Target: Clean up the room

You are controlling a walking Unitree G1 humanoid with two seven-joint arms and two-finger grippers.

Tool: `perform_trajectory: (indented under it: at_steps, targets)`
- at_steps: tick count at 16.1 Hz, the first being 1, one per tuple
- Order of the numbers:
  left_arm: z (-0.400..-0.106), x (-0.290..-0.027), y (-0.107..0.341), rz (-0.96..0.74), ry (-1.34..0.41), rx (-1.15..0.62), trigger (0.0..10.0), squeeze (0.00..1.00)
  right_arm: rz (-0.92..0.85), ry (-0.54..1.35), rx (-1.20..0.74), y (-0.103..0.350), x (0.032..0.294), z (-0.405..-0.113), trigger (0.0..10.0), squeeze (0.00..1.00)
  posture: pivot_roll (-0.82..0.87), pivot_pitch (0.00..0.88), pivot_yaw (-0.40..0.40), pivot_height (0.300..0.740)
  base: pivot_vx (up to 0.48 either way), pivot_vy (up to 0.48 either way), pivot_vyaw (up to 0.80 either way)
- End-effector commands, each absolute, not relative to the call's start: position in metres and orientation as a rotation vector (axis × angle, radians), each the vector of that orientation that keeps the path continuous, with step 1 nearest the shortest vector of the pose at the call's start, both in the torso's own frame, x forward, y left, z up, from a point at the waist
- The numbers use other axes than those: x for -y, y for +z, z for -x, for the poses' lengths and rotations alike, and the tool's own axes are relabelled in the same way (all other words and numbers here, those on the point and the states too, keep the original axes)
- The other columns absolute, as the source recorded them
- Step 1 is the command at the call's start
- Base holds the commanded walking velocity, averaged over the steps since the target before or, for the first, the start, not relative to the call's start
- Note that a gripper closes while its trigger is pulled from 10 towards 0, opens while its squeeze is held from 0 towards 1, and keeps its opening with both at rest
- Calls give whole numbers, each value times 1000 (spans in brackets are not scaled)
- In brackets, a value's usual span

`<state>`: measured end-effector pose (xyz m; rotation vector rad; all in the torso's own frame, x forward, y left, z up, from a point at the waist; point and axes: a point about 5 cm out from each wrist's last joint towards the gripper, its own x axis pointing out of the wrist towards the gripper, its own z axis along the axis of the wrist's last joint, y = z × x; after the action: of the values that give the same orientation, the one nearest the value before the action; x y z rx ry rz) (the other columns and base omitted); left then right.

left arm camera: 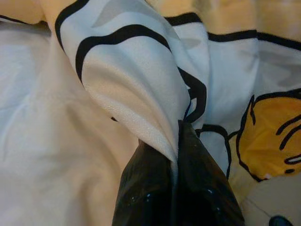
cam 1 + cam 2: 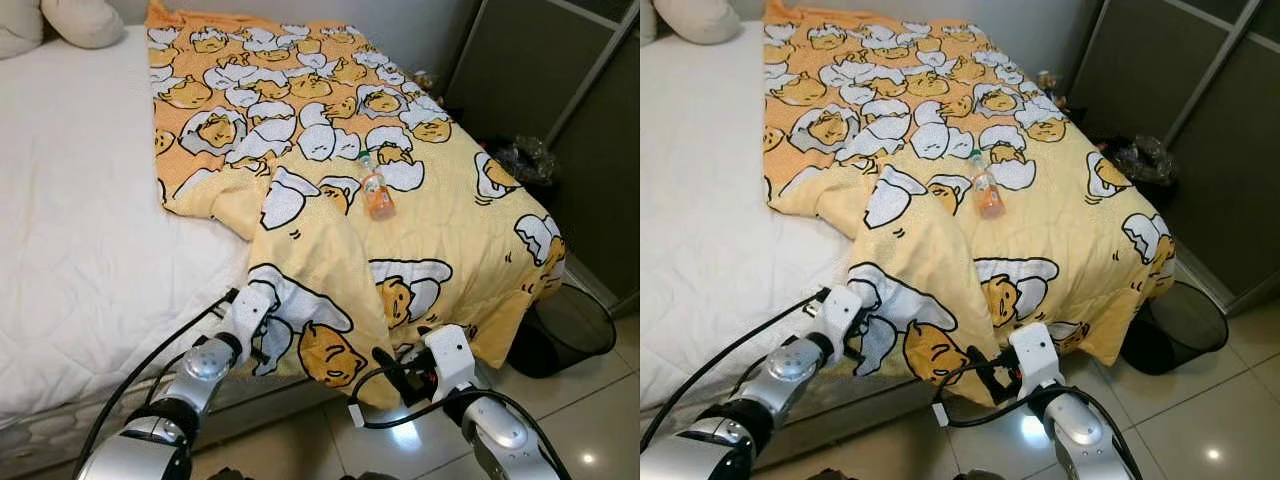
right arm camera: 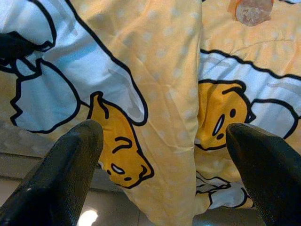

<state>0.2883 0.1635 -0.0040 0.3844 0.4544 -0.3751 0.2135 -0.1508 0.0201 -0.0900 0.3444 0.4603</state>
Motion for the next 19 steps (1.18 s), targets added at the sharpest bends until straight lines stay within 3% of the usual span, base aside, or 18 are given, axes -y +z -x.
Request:
perform_trajectory:
  at_steps: [1,10,17,19]
  targets:
    - [-286,-163,-5,-385,-383,-456,10000,0,101,454,-336,21,156,-216,10000,0,-68,1,-59,736,0,0,0]
    - [-290,-159,-1,-160,-276,-408,10000,0,114,468,-341,18,158,-218,10000,0,-63,0,-78,736,-33,0,0]
    - [-284,-147,-7,-144,-295,-423,10000,0,122,476,-341,18,159,-219,10000,0,-66,0,-82,736,-309,0,0]
    - [-279,-145,-13,-224,-307,-451,10000,0,122,481,-342,19,159,-218,10000,0,-68,0,-83,736,0,0,0]
